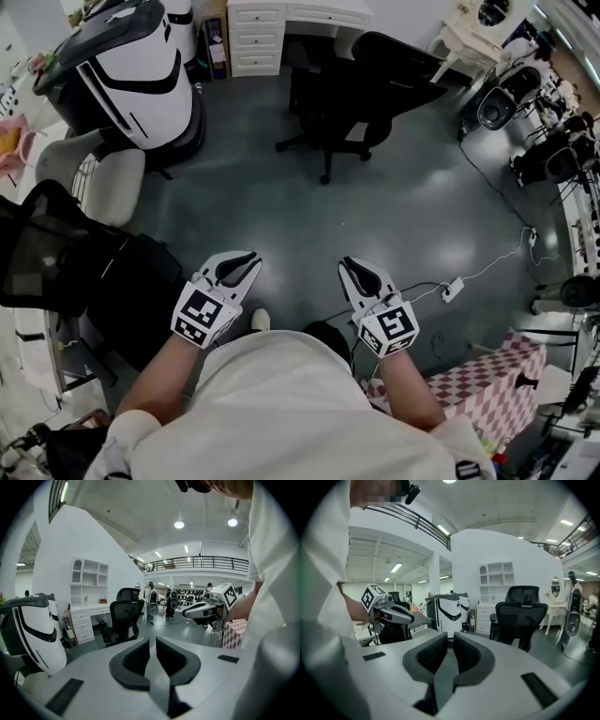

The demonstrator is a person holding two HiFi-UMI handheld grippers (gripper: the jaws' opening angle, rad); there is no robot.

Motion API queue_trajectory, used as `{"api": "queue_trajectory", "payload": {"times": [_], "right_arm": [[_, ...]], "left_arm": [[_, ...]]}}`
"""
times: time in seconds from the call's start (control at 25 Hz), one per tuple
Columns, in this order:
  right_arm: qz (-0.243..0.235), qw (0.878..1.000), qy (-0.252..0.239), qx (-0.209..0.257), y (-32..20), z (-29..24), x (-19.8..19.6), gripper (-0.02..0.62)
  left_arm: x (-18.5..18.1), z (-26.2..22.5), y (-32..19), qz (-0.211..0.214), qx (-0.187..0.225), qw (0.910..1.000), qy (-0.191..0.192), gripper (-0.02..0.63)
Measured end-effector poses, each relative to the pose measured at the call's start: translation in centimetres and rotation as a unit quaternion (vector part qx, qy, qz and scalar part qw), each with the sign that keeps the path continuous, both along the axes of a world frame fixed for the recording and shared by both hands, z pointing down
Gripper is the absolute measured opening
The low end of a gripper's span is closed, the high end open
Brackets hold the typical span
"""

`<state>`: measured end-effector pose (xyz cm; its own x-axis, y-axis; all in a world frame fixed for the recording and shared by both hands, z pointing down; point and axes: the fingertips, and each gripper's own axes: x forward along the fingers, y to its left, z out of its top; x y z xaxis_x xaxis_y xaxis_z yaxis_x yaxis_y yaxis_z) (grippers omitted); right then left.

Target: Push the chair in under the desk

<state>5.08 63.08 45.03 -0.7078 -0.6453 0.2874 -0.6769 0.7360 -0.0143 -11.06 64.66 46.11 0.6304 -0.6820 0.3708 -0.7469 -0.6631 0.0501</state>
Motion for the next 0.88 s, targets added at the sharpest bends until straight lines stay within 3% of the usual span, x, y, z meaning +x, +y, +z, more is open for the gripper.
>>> {"api": "queue_trajectory", "payload": {"times": [0.16,0.44,0.88], "right_arm": [[-0.016,0.999,0.034,0.009,-0.4,0.1,-3.8,0.048],[-0.015,0.999,0.038,-0.006,-4.2,0.6,-6.7,0.049],[0.004,0.999,0.035,-0.016,-19.2,2.0,-7.0,0.054]], "left_arm": [[-3.6,-0.1,-1.0,-0.013,-0.002,0.9999,0.001,0.044],[-6.9,0.0,-4.1,-0.040,0.004,0.9991,0.015,0.057],[-8.5,0.4,-17.1,-0.039,0.000,0.9991,0.013,0.078]]}}
